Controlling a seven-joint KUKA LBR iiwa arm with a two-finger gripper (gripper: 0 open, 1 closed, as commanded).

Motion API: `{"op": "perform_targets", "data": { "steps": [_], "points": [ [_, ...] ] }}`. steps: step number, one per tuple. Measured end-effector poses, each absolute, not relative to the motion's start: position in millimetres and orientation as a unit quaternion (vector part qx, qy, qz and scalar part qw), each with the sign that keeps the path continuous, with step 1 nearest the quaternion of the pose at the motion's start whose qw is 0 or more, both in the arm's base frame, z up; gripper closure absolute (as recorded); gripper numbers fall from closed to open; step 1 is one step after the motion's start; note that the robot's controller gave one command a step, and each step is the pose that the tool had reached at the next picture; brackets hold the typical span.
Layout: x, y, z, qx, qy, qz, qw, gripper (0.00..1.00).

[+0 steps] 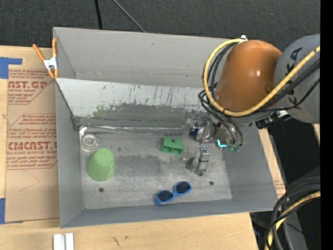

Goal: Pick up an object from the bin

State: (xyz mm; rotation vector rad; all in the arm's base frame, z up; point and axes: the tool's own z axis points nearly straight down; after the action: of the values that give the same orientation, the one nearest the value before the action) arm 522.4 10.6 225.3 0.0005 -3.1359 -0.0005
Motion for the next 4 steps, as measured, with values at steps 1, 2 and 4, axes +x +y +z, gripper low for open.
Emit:
{"op": "perform_targets", "data": {
  "steps": [1,2,4],
  "points": [
    [489.2,20,263,0.109,-0.994,0.0,-0.002,0.0],
    [503.3,-32,143,0.168,-0.986,-0.001,0.003,0.0],
    [544.0,-68,70,0.218,-0.976,0.0,-0.001,1.0]
  ]
}}
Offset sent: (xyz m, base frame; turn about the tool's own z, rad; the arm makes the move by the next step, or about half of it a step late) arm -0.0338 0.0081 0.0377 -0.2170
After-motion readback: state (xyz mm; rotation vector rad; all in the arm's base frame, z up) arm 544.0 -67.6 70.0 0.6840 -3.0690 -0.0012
